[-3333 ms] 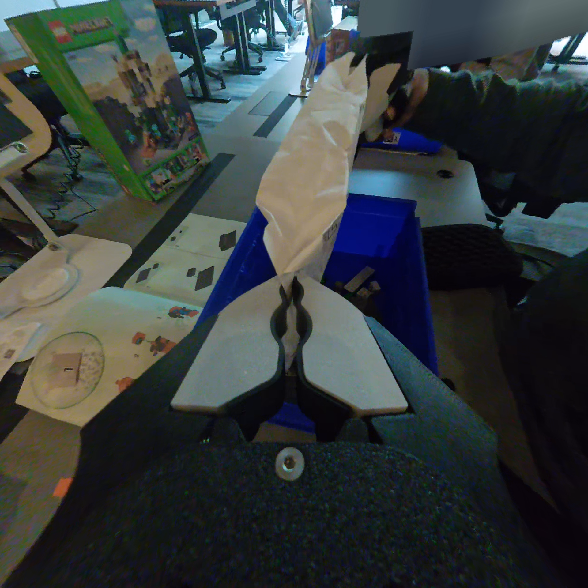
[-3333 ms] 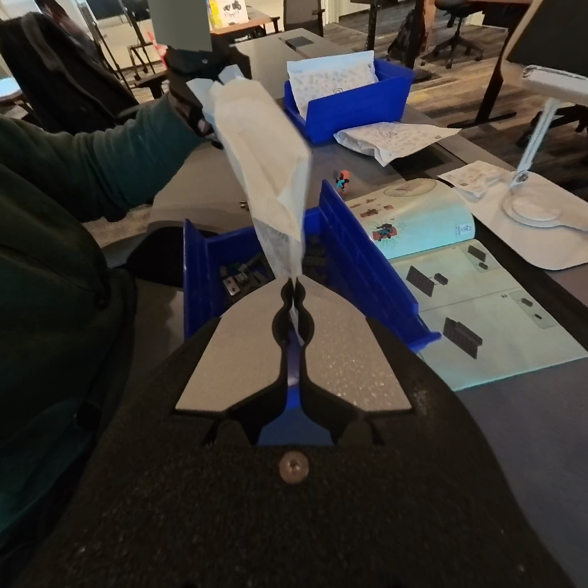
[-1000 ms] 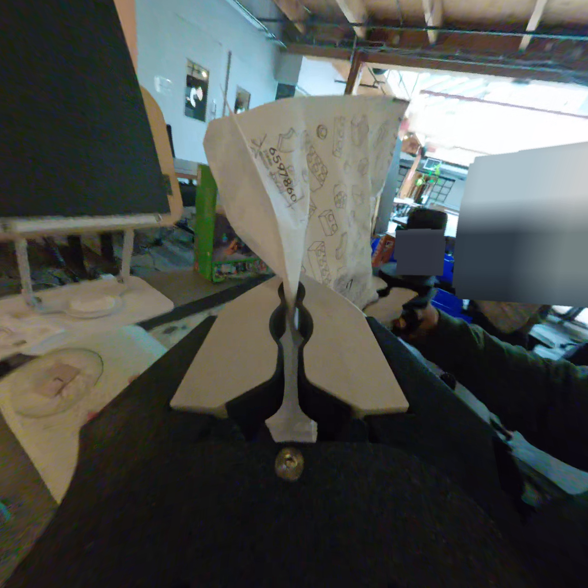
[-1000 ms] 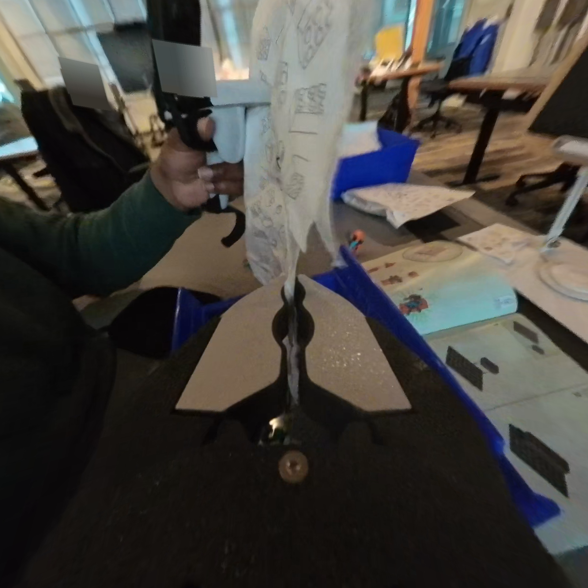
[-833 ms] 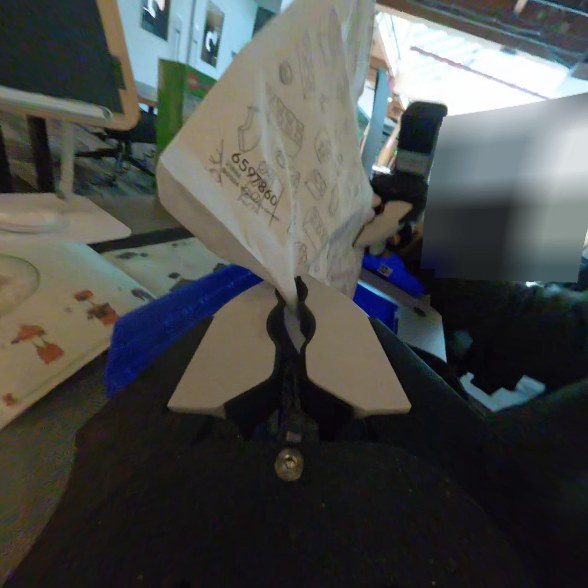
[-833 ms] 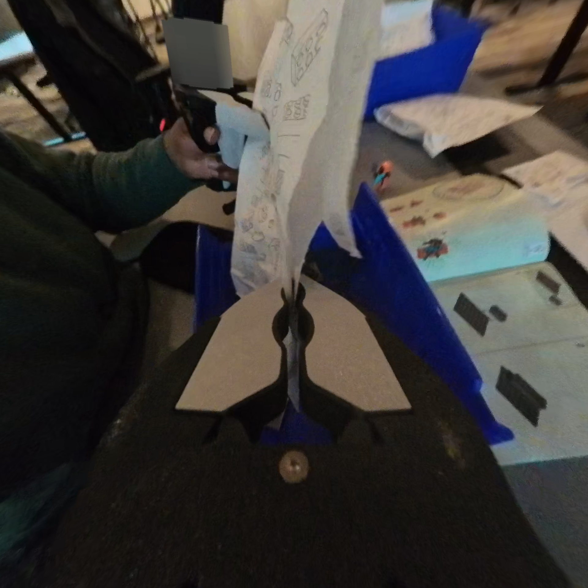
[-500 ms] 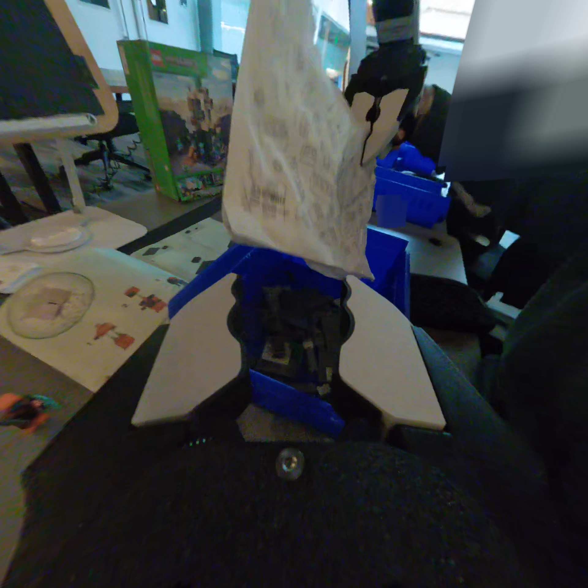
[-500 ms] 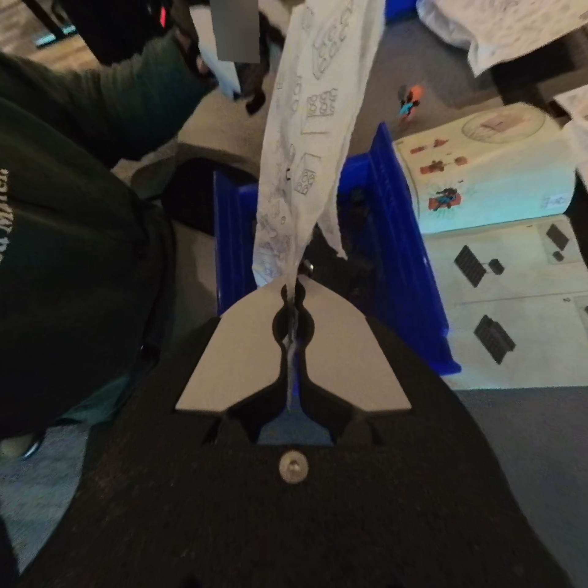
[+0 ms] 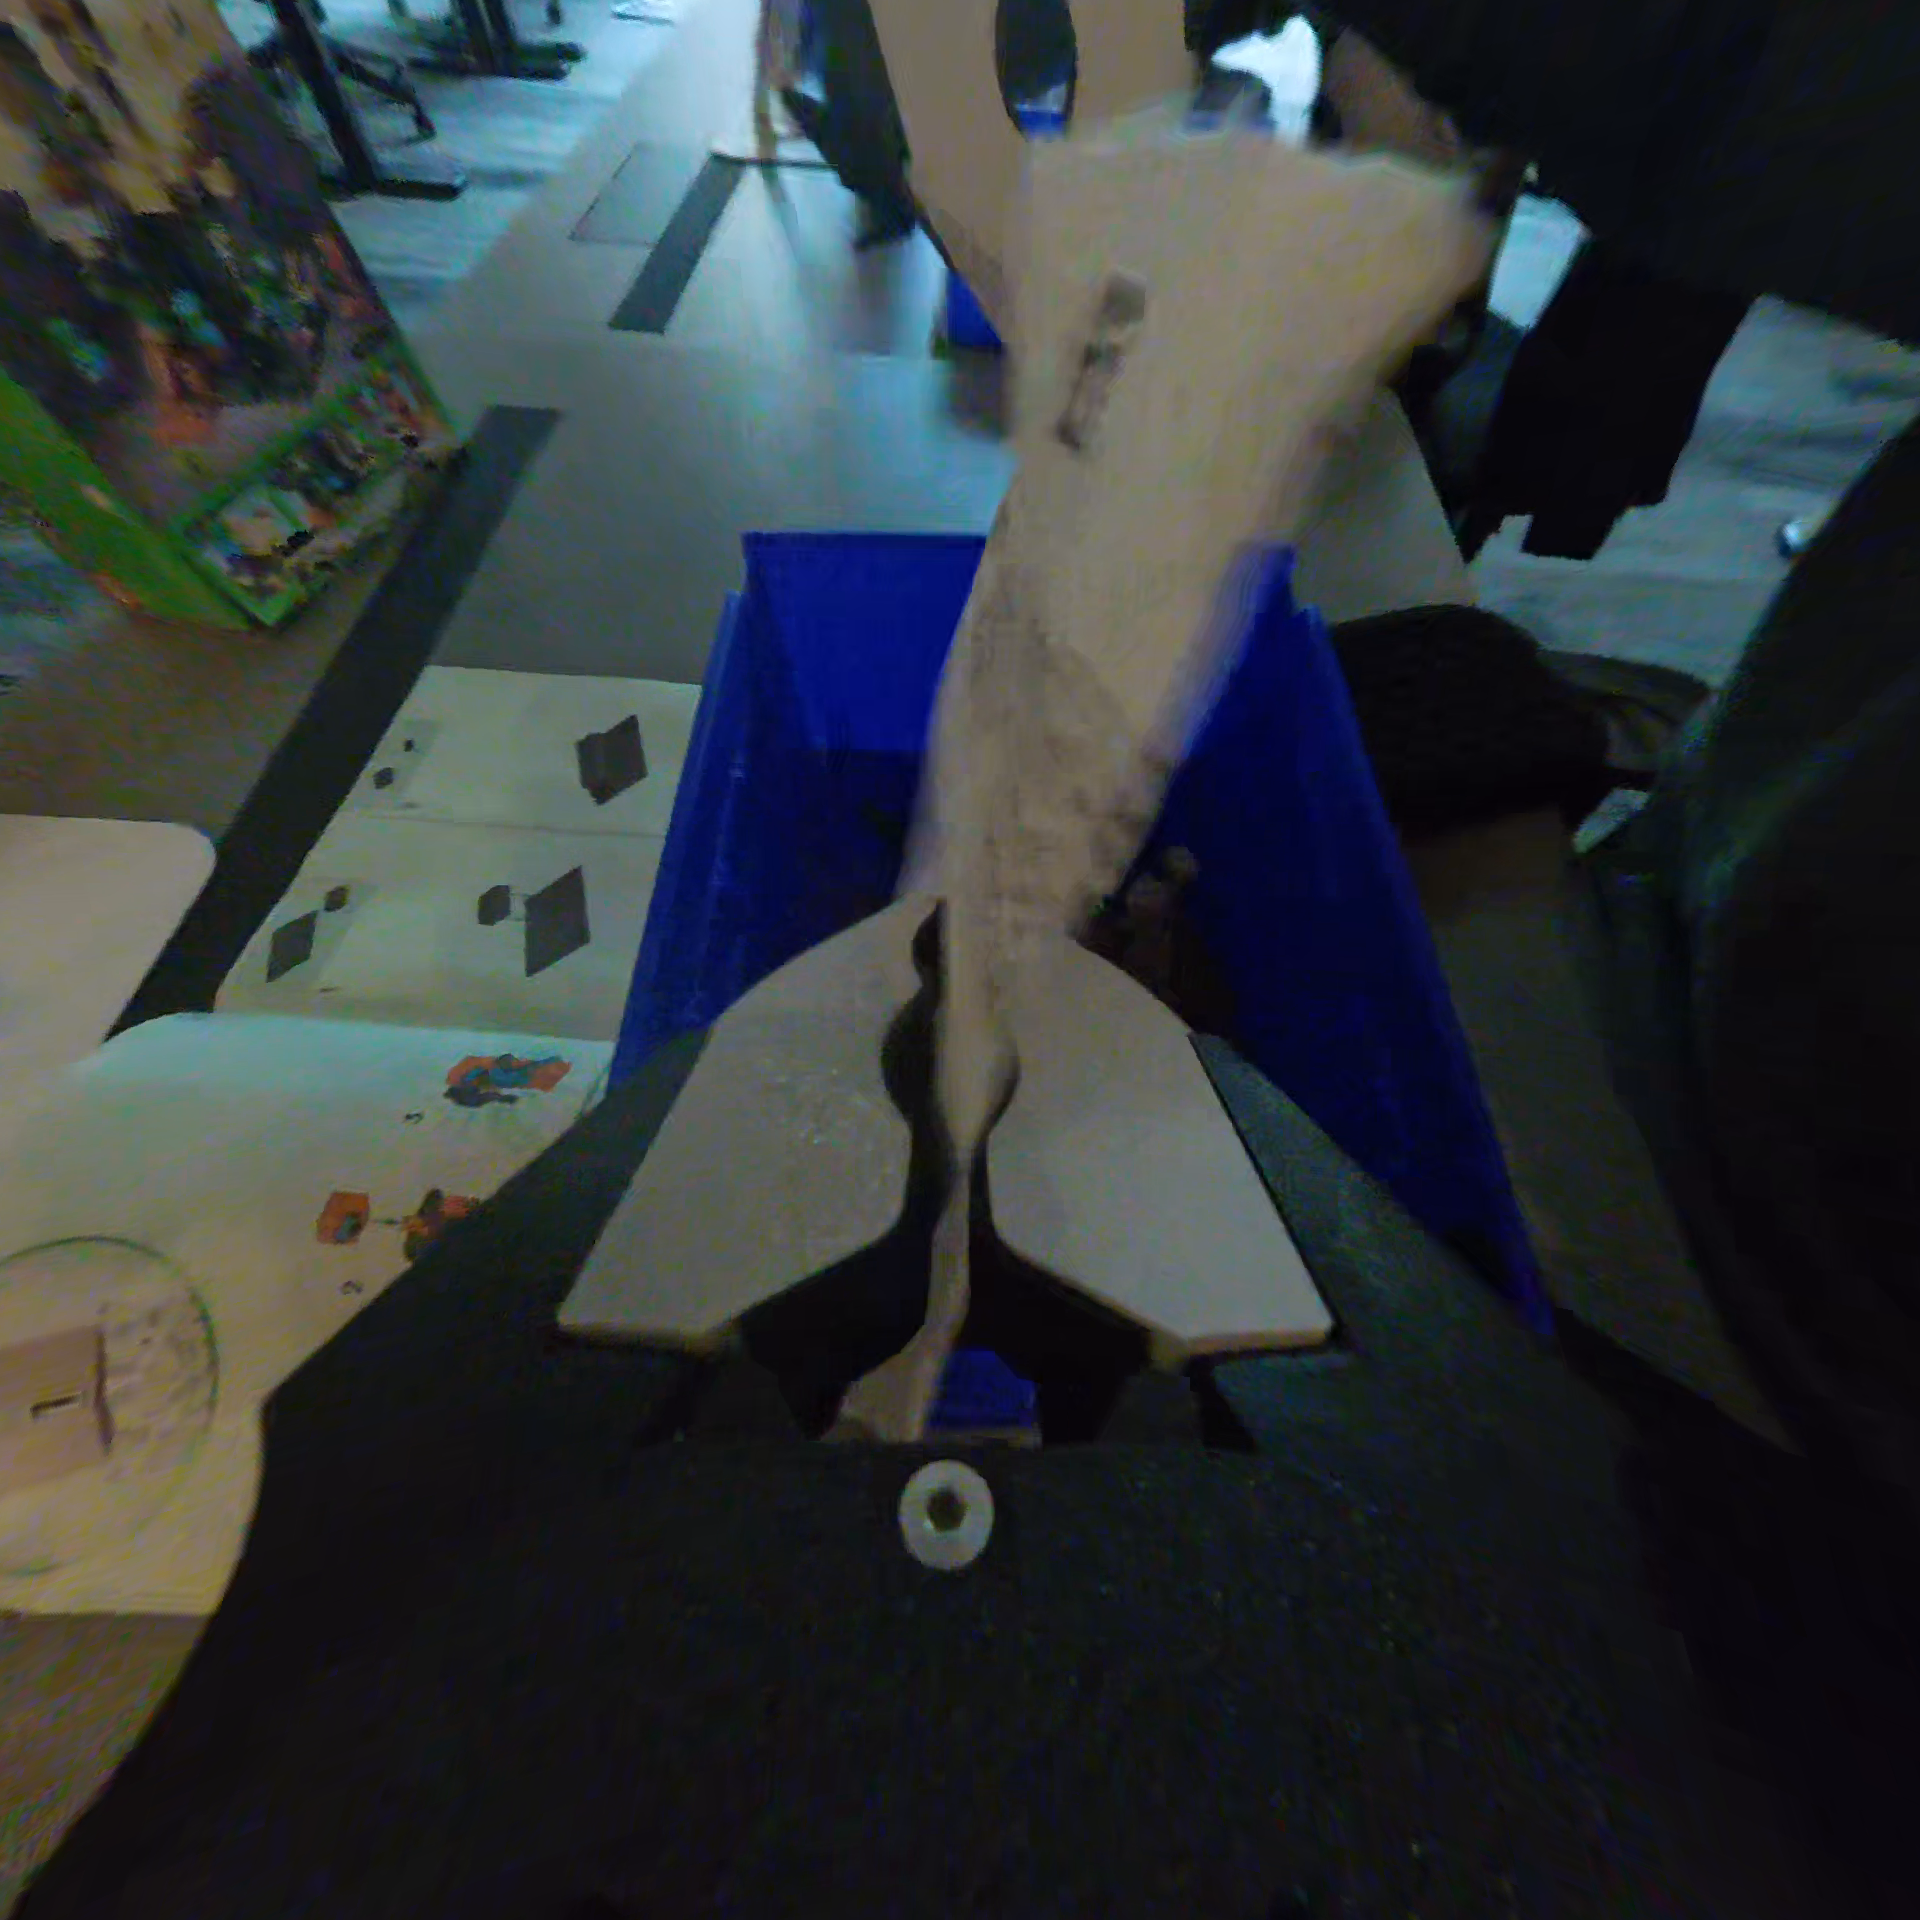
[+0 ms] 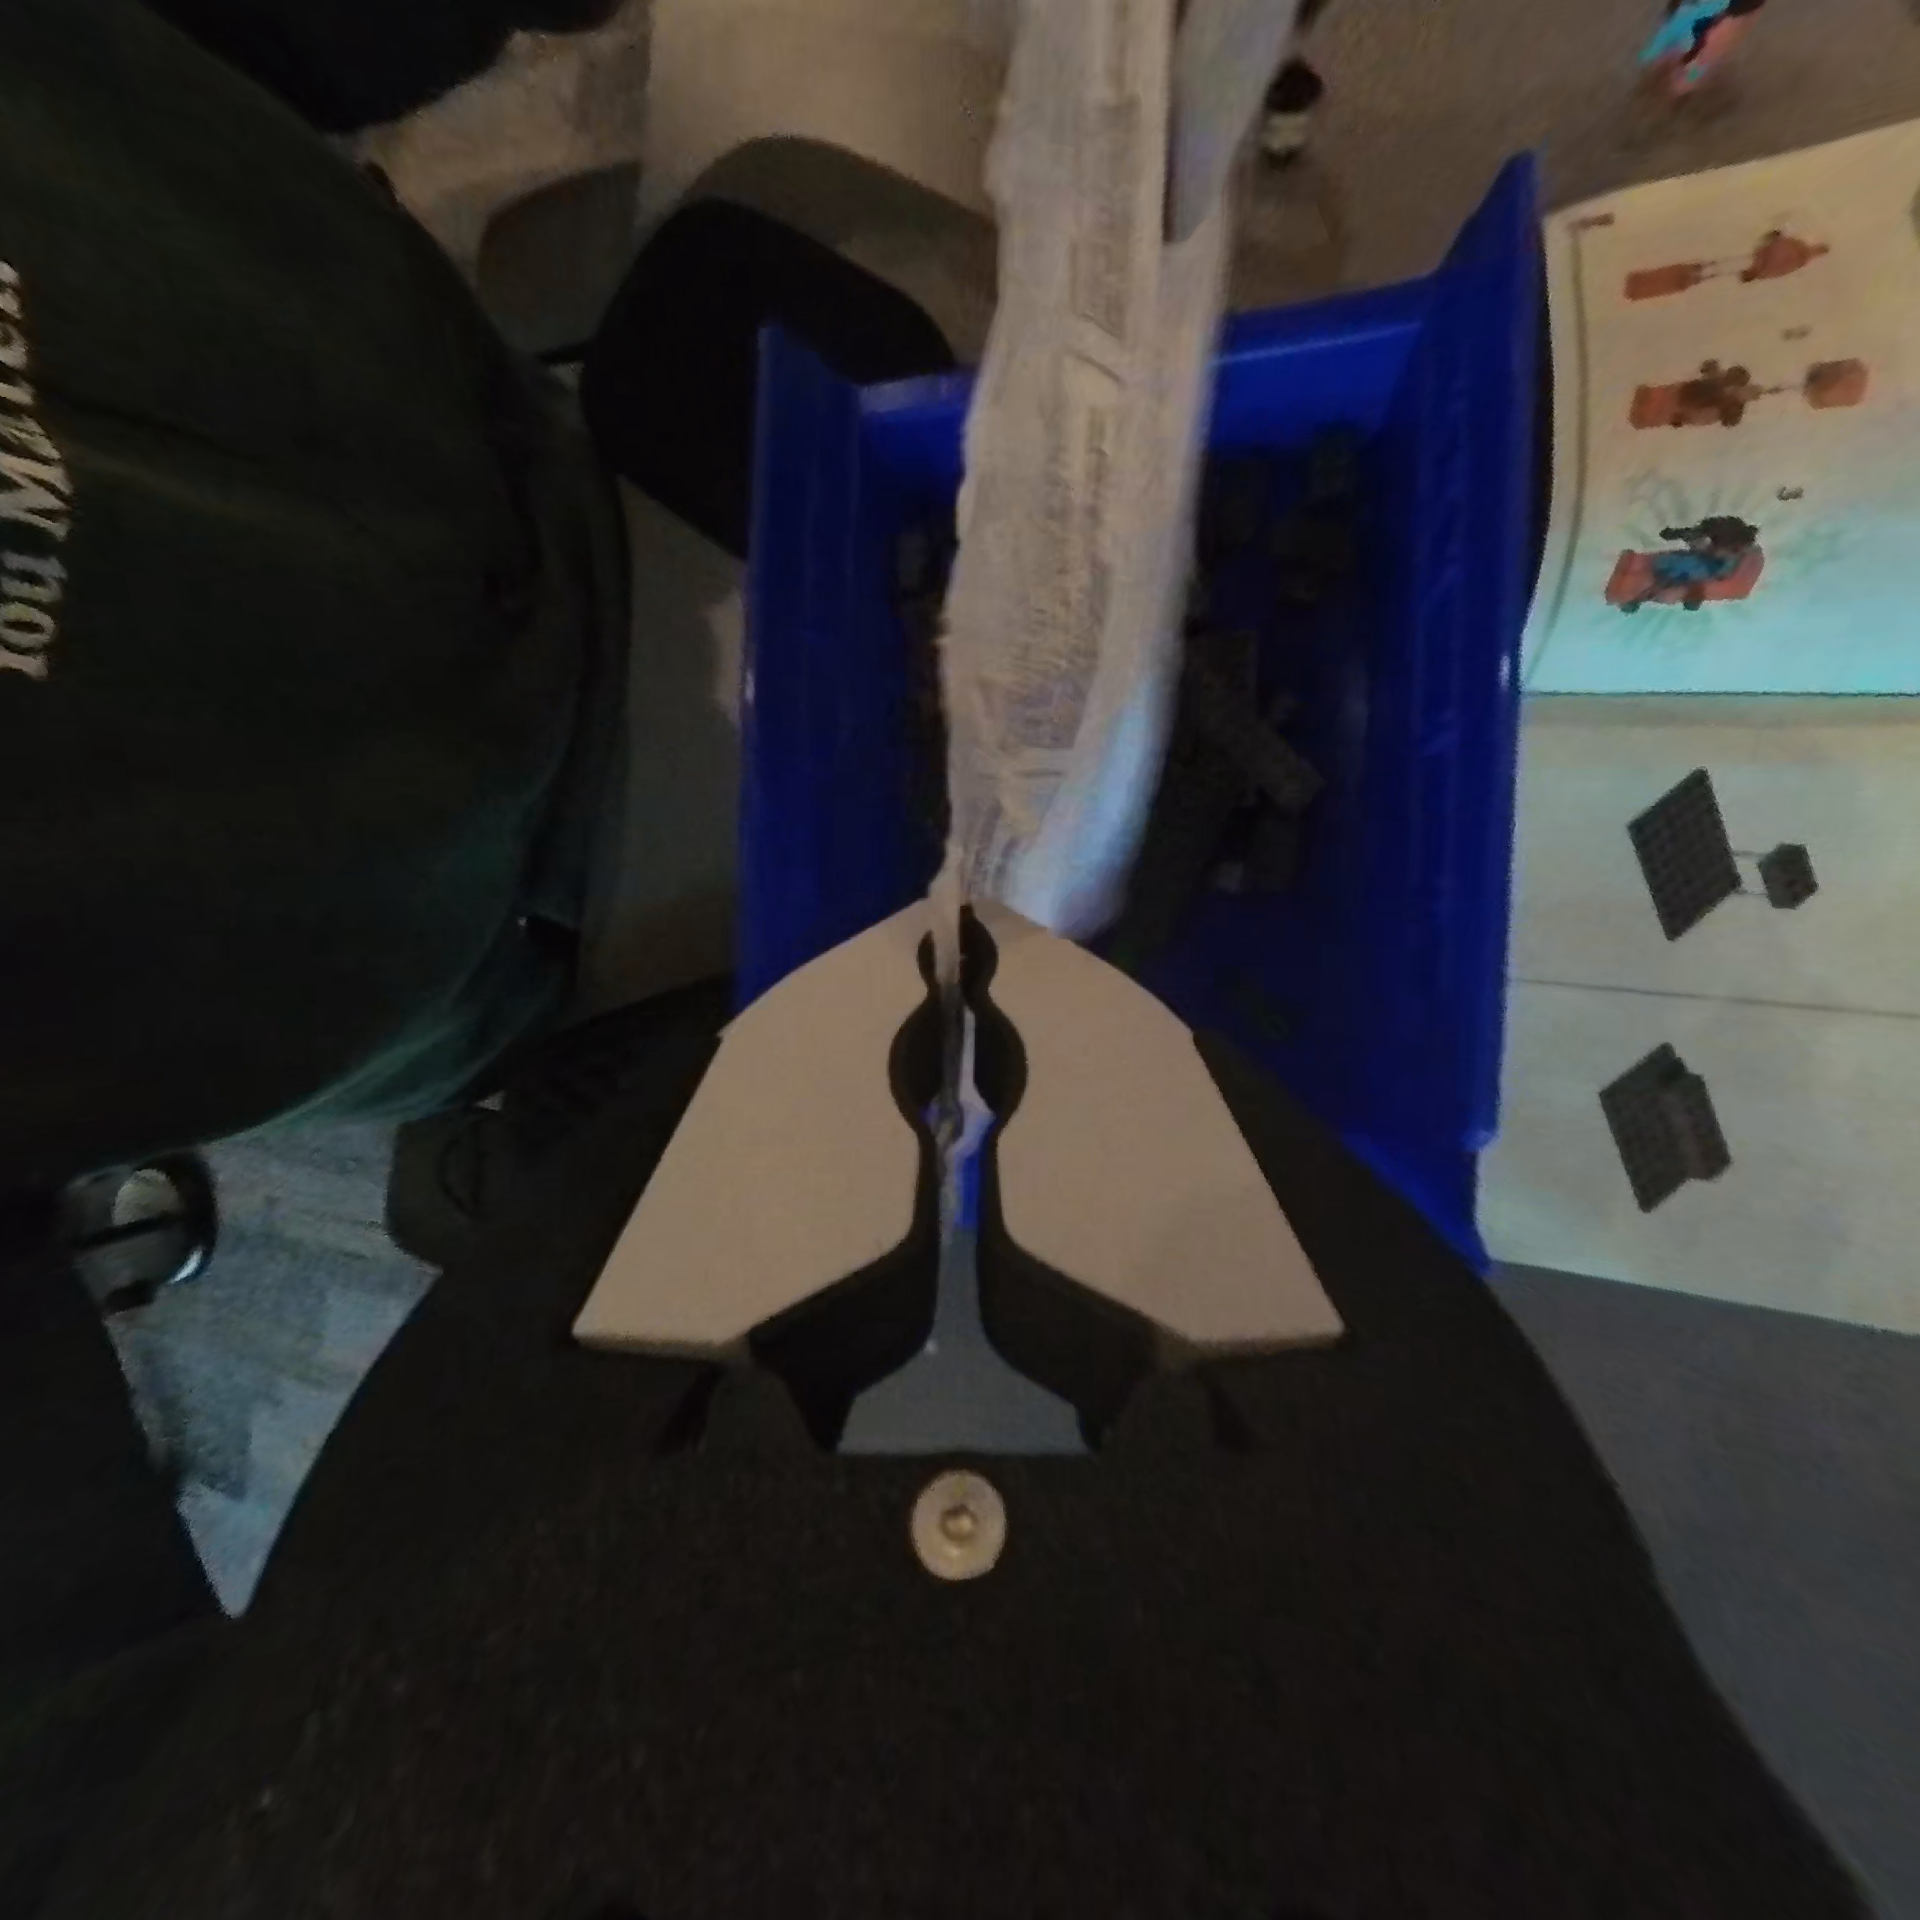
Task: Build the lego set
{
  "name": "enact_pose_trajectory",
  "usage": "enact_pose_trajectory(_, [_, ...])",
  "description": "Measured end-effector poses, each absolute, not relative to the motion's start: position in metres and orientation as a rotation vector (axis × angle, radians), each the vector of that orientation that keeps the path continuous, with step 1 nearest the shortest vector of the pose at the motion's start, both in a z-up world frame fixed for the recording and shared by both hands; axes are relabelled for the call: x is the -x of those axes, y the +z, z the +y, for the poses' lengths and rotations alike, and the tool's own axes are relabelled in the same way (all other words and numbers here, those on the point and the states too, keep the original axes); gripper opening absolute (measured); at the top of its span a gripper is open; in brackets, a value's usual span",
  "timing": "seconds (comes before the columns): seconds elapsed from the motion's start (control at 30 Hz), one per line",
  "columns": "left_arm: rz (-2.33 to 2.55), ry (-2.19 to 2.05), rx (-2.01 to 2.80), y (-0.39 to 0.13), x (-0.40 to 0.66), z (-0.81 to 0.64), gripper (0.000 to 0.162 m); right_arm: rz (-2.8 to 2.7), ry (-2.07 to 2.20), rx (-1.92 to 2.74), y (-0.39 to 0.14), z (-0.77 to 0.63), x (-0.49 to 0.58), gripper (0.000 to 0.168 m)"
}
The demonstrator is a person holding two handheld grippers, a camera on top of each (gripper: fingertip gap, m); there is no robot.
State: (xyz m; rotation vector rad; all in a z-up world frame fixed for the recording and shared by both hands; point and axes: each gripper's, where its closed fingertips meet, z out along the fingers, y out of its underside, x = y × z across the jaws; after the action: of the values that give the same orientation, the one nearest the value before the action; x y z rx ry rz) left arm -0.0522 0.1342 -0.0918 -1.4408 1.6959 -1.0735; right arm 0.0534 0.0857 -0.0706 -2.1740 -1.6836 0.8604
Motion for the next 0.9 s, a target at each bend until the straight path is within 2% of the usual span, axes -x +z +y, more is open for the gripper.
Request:
enact_pose_trajectory(0.23, [1.475,-1.332,1.504,-0.089,0.058,0.12,0.0,-1.351,0.87,2.017,-0.065,0.121,-0.064,0.001])
enact_pose_trajectory(0.4, [1.249,-1.456,1.499,-0.087,0.083,0.129,0.0,-0.99,0.939,1.827,-0.07,0.131,-0.08,0.066])
enact_pose_trajectory(0.47, [1.142,-1.547,1.487,-0.084,0.091,0.132,0.0,-0.895,1.002,1.789,-0.085,0.127,-0.081,0.082])
enact_pose_trajectory(0.57, [1.034,-1.641,1.496,-0.085,0.092,0.135,0.0,-0.803,1.156,1.719,-0.093,0.116,-0.061,0.09])
enact_pose_trajectory(0.6, [1.017,-1.669,1.5,-0.085,0.09,0.135,0.0,-0.809,1.17,1.704,-0.094,0.113,-0.054,0.09])
enact_pose_trajectory(0.63, [0.999,-1.688,1.508,-0.087,0.087,0.136,0.0,-0.836,1.154,1.702,-0.095,0.111,-0.05,0.079])
enact_pose_trajectory(0.67, [0.991,-1.699,1.517,-0.089,0.085,0.136,0.0,-0.841,1.121,1.716,-0.096,0.111,-0.051,0.057])
enact_pose_trajectory(0.7, [0.991,-1.695,1.525,-0.09,0.084,0.136,0.0,-0.814,1.099,1.747,-0.097,0.114,-0.054,0.012])
enact_pose_trajectory(0.73, [0.989,-1.693,1.533,-0.091,0.084,0.138,0.0,-0.796,1.105,1.78,-0.096,0.113,-0.057,0.001])
enact_pose_trajectory(0.9, [1.054,-1.622,1.634,-0.108,0.079,0.138,0.0,-0.823,1.126,1.899,-0.103,0.098,-0.063,0.0])
